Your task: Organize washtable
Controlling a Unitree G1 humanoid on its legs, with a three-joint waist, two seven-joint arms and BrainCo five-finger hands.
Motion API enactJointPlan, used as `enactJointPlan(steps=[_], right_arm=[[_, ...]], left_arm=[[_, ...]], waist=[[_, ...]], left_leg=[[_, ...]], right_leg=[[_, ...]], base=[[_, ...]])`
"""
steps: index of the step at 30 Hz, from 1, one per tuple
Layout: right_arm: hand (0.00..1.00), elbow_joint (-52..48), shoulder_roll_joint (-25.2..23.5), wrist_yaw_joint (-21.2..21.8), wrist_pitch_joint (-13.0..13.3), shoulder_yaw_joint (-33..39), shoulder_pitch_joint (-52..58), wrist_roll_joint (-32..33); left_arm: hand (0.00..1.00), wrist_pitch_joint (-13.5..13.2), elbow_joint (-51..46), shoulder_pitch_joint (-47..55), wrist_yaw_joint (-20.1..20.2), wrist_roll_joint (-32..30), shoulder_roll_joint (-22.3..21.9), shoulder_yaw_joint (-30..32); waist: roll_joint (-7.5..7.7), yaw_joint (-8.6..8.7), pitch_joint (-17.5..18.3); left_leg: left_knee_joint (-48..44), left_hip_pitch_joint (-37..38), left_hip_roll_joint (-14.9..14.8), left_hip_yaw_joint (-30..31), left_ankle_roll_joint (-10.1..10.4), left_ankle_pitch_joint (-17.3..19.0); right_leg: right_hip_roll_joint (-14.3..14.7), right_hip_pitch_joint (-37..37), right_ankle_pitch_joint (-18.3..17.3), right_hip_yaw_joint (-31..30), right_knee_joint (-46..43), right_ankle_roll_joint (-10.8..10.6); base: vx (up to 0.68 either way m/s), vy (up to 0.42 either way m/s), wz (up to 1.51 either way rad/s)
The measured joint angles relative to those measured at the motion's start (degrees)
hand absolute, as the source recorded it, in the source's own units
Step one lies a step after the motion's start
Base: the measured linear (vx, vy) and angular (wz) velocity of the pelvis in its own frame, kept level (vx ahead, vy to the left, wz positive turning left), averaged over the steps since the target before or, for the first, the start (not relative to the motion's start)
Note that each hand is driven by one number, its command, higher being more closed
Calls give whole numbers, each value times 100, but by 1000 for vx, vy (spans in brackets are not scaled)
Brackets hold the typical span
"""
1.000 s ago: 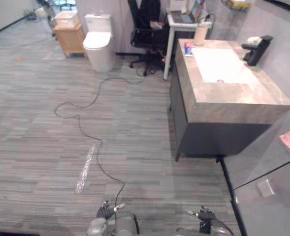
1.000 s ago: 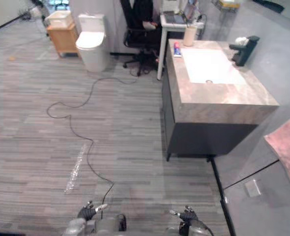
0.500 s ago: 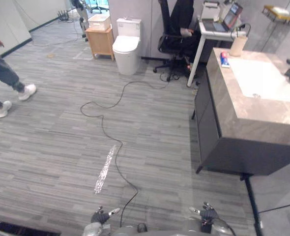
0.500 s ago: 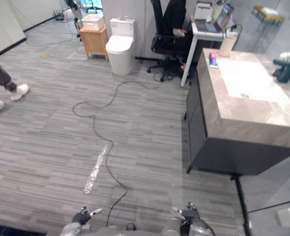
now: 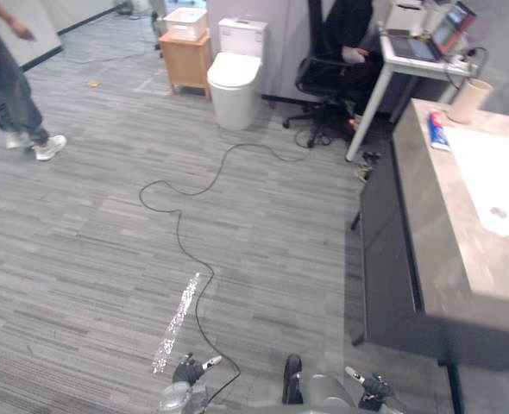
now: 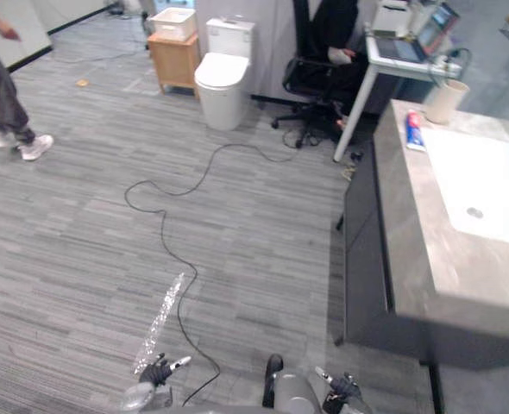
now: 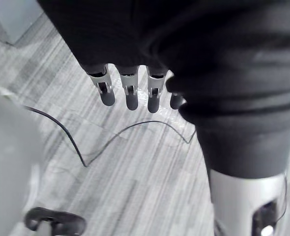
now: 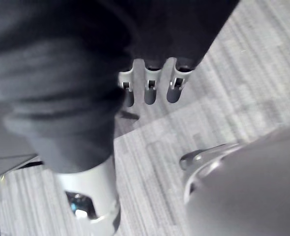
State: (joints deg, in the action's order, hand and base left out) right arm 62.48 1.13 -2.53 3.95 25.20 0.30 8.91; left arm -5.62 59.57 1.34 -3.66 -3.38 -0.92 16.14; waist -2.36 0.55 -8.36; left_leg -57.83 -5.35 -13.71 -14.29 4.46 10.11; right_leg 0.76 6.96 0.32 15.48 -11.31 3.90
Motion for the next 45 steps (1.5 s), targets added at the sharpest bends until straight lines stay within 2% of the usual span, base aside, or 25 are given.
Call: enactJointPlan(steps=[1, 3, 5, 7, 9, 10, 11, 12, 13, 14, 16, 17, 18, 19, 20, 21, 23, 25, 26, 28, 29, 32, 34, 35, 45], right_arm=[[0, -59, 34, -1, 2, -165, -150, 1], [0, -57, 6, -7, -2, -203, -330, 0], [0, 19, -9, -27, -2, -119, -583, 0], [0, 10, -15, -56, 7, -103, -725, 0], [0, -93, -9, -109, 88, -315, -672, -7], [0, -87, 5, -107, 90, -370, -640, -12], [0, -78, 21, -109, 90, -427, -597, -19], [0, -3, -91, -88, 92, -552, -500, -57], [0, 89, -128, -63, 93, -555, -490, -63], [0, 224, -155, 8, 87, -553, -465, -77], [0, 402, -149, 51, 84, -554, -383, -188], [0, 465, -162, 63, 55, -550, -202, -289], [0, 482, -164, 74, 39, -556, -108, -342], [0, 463, -136, 150, 12, -551, -2, -438], [0, 448, -114, 148, 13, -564, -16, -453], [0, 412, -99, 145, 19, -571, -61, -492], [0, 408, -53, 128, 25, -542, -129, -503], [0, 385, -51, 123, 23, -484, -129, -504], [0, 387, -75, 123, 17, -443, -107, -504], [0, 406, -103, 117, 12, -460, -76, -505], [0, 393, -50, 125, 2, -564, -71, -525], [0, 348, 81, 156, 58, -606, -130, -498], [0, 351, 87, 161, 64, -645, -76, -494], [0, 346, 116, 176, 60, -820, 141, -268], [0, 367, 115, 174, 60, -703, 147, -139]], left_arm=[[0, 12, 6, 3, 3, -2, 4, 1], [0, 5, -54, -73, -9, 1, 79, -15], [0, -64, -72, -46, -17, 48, 127, -43], [0, -102, -102, -18, -20, 47, 116, -23], [0, -113, -102, 6, -34, 45, 1, 104], [0, -117, -98, 23, -35, 45, -20, 123], [0, -119, -94, 30, -34, 42, -13, 163], [0, -117, -70, 31, -33, 41, 107, 199], [0, -112, -43, 38, -37, 37, 161, 198], [0, -100, -32, 36, -46, 36, 209, 191], [0, -91, 99, 16, -61, 36, 309, 40], [0, -80, 184, 15, -53, 0, 384, -295], [0, -68, 188, 34, -53, -87, 447, -478], [0, -49, 229, 50, -45, -240, 540, -774], [0, -44, 258, 28, -45, -261, 559, -834], [0, -25, 342, -6, -49, -306, 579, -895], [0, 9, 394, -16, -53, -318, 548, -927], [0, 15, 401, -50, -58, -311, 501, -887], [0, 13, 400, -96, -54, -289, 483, -873], [0, 5, 401, -140, -48, -281, 358, -667], [0, -16, 387, -135, -58, -277, 157, -485], [0, -47, 400, -87, -27, -278, -137, -283], [0, -56, 398, -73, -16, -294, -189, -237], [0, -90, 409, -72, -12, -346, -110, -204], [0, -84, 477, -83, -6, -349, -21, -209]], waist=[[-45, -70, -123], [42, -144, -202], [148, -174, -259], [129, -174, -259], [15, -196, -186], [-13, -196, -158], [-8, -196, -136], [338, -284, 74], [472, -284, 163], [548, -287, 215], [573, -269, 207], [627, -216, 199], [596, -120, 192], [589, -16, 199], [583, -7, 200], [562, 1, 189], [478, 15, 149], [428, 38, 141], [445, 35, 147], [587, 26, 161], [396, -10, 205], [56, -62, 248], [32, -119, 285], [131, -136, 371], [134, -129, 373]], left_leg=[[-617, -382, -263, -13, 6, 40], [-546, -747, -248, -57, -26, 64], [862, -1065, -120, -207, -9, 91], [2499, -1090, -95, -325, 20, 26], [4744, -1017, -150, -133, 262, -166], [4963, -1022, -157, 36, 284, -178], [4965, -1013, -119, 248, 304, -554], [4709, -986, 313, 455, 46, -999], [4610, -1009, 466, 511, -56, -925], [4469, -1000, 622, 586, -168, -839], [4359, -642, 867, 639, -231, -983], [4364, -231, 1017, 625, -351, -970], [4387, -54, 1096, 615, -428, -877], [4415, 281, 1164, 574, -570, -661], [4476, 420, 1169, 525, -596, -610], [4739, 716, 1182, 410, -619, -594], [5075, 1095, 1158, 304, -624, -601], [5267, 1290, 1127, 292, -622, -601], [5305, 1334, 1164, 336, -598, -587], [5331, 1455, 1369, 422, -386, -424], [5344, 1521, 1266, 402, -308, -363], [5419, 1613, 1014, 273, -134, -202], [5438, 1754, 873, 225, -61, -113], [5394, 1784, 1007, 146, -195, 54], [5475, 1744, 1008, 137, -195, 52]], right_leg=[[135, -319, -118, -106, 106, 41], [60, -857, -236, -245, 407, 4], [-105, -1428, -339, -437, 750, -102], [-182, -1636, -468, -587, 856, -219], [-189, -1795, -816, -822, 807, -495], [-194, -1829, -945, -907, 746, -567], [-262, -1907, -1147, -1019, 634, -666], [-719, -1918, -1440, -1302, 468, -748], [-825, -1885, -1441, -1397, 377, -723], [-945, -1717, -1377, -1540, 28, -652], [-1114, -1376, -1085, -1747, -1260, -878], [-1285, -1050, -654, -1803, -2430, -1073], [-1361, -906, -315, -1847, -2919, -1187], [-1378, -505, -193, -1887, -3916, -1171], [-1392, -293, -307, -1840, -4176, -1091], [-1386, 90, -661, -1592, -4357, -899], [-1334, 438, -1091, -886, -3810, -811], [-1111, 409, -1154, -187, -2181, -808], [-922, 229, -709, -30, -873, -629], [-899, 69, 330, -29, -59, -249], [-796, -89, 276, -42, 192, -276], [-431, -492, 461, -44, 926, -271], [-237, -760, 525, -74, 1252, -241], [-282, -956, 738, -190, 1716, -405], [-281, -890, 707, -192, 1716, -448]], base=[[441, -61, -41], [523, -71, -30], [502, -8, -32], [394, 100, -45], [465, 246, -57], [446, 318, -49], [603, 436, -73], [618, 436, -74], [526, 336, -78], [506, 332, -46], [551, 413, -30], [382, 301, 2], [466, 314, 17], [424, 261, 9], [480, 274, -16], [444, 223, -42], [338, 114, -32], [367, 0, 5], [438, -59, 28], [331, -107, 36], [270, -129, 14], [194, -116, -16], [84, -72, -18], [25, -18, -3], [0, 0, 0]])
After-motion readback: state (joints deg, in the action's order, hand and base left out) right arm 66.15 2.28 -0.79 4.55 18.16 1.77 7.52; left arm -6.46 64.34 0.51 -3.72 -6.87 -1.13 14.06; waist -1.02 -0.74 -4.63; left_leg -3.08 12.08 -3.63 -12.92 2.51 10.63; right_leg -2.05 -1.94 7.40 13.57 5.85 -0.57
